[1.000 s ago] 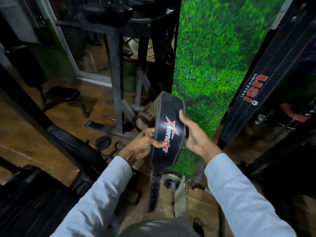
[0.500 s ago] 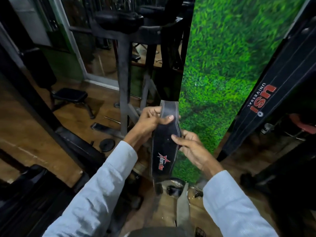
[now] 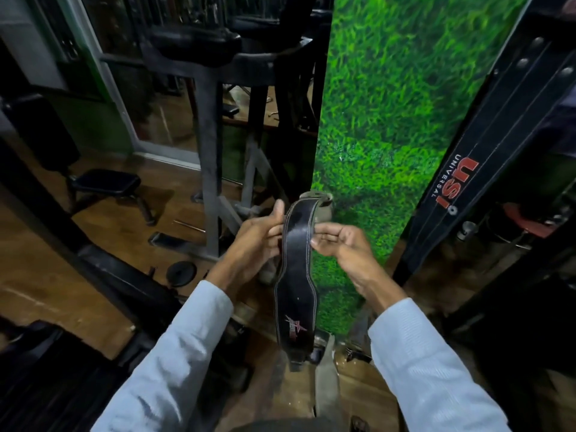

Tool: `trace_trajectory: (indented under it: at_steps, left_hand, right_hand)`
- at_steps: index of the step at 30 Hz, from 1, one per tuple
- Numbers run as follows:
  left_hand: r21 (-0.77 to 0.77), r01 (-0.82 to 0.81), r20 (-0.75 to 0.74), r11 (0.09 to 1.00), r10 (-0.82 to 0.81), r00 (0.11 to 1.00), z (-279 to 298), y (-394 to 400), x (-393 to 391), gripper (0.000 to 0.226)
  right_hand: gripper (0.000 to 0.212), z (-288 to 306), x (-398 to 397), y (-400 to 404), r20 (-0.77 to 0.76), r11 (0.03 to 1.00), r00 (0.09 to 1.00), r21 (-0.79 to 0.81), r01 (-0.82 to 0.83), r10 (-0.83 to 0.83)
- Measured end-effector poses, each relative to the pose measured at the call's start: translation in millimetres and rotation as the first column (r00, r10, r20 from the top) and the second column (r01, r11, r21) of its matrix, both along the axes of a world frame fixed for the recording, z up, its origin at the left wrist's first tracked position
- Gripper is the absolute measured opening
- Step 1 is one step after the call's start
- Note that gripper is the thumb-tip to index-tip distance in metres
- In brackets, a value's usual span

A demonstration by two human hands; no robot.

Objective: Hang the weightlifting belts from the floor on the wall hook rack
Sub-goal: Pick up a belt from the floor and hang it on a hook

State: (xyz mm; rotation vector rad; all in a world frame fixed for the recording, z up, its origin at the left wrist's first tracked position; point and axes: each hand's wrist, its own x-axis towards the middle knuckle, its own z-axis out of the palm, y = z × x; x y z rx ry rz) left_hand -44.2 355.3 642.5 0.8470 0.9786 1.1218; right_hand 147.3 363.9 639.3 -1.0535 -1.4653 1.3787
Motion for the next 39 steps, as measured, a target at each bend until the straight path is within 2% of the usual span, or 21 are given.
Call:
trace_trajectory:
  at_steps: [2,5,6,8,11,12,15,17,20,23,25,29,31,33,35,37,39]
  left_hand:
    - [-0.002,-0.040,0.037,0.999,0.040,0.999,9.9,9.4,5.3,0.024]
    - [-0.010,-0.119,-0.003,0.993,0.119,0.993,2.9,16.1,3.6,0.048]
    - [-0.002,-0.139,-0.021,0.990,0.139,0.990,0.2,15.4,3.3,0.047]
    - [0.034,-0.133,-0.071,0.991,0.135,0.988,-12.3,12.4,5.7,0.034]
    - [0.118,-0.128,-0.122,0.985,0.143,0.982,-25.7,0.9,15.1,0.028]
    - [0.148,-0.130,-0.135,0.980,0.150,0.979,-28.9,-1.9,17.2,0.029]
    - [0.227,-0.117,-0.178,0.967,0.159,0.971,-31.2,-7.6,22.1,0.028]
    - [0.282,-0.151,-0.179,0.948,0.206,0.962,-25.6,-8.7,22.5,0.023]
    - [0.325,-0.267,-0.073,0.907,0.306,0.949,-4.6,-0.2,14.8,0.025]
    - [0.413,-0.227,-0.123,0.882,0.301,0.946,16.8,11.7,9.5,0.024]
    - [0.418,-0.219,-0.136,0.882,0.299,0.945,24.1,11.8,7.2,0.025]
    - [0.431,-0.281,-0.123,0.857,0.365,0.923,21.3,6.4,6.5,0.031]
    - [0.439,-0.308,-0.119,0.844,0.394,0.911,17.9,5.5,7.9,0.034]
    - [0.453,-0.307,-0.121,0.837,0.399,0.909,19.3,4.7,7.2,0.036]
    - [0.481,-0.269,-0.135,0.834,0.374,0.918,22.8,4.9,8.3,0.039]
    - [0.500,-0.236,-0.142,0.833,0.348,0.927,25.6,5.4,9.8,0.039]
    - [0.509,-0.230,-0.142,0.830,0.344,0.928,27.5,8.0,9.9,0.037]
  right_hand:
    - [0.036,-8.1,-2.1,-6.8,0.025,1.000,1.000,0.005,-0.013,0.013]
    - [0.030,-13.5,-3.2,-12.3,0.089,0.999,0.995,-0.015,-0.050,0.051]
    - [0.024,-12.9,-2.5,-12.2,0.081,0.998,0.996,-0.042,-0.044,0.048]
    - [0.012,-12.4,0.9,-9.4,0.056,0.994,0.998,-0.111,0.017,-0.011]
    - [0.036,-3.7,-2.5,-1.9,0.039,0.981,0.989,-0.134,0.143,-0.139]
    - [0.035,0.2,-4.7,1.3,0.016,0.975,0.982,-0.115,0.191,-0.190]
    - [0.008,19.8,-10.0,12.9,-0.086,0.947,0.943,-0.038,0.320,-0.322]
    - [0.022,24.2,-11.5,17.9,-0.102,0.932,0.928,0.026,0.363,-0.358]
    - [0.021,20.8,-15.7,7.3,-0.054,0.941,0.947,0.103,0.322,-0.318]
    - [0.018,8.1,-18.0,1.1,-0.025,0.943,0.954,0.145,0.298,-0.298]
    - [0.017,5.2,-18.1,2.7,-0.009,0.949,0.960,0.152,0.277,-0.279]
    - [0.016,17.1,-4.1,12.0,0.147,0.989,0.978,0.034,0.146,-0.149]
    - [0.021,25.5,11.8,16.9,0.218,0.962,0.937,0.069,0.266,-0.274]
    - [0.020,38.1,21.6,20.8,0.179,0.902,0.887,0.171,0.397,-0.425]
    - [0.018,53.5,19.8,24.1,0.143,0.925,0.922,0.185,0.333,-0.360]
    - [0.035,67.1,12.9,24.1,0.173,0.974,0.964,0.141,0.177,-0.200]
    - [0.047,76.9,8.1,18.2,0.082,0.991,0.996,0.131,0.028,-0.039]
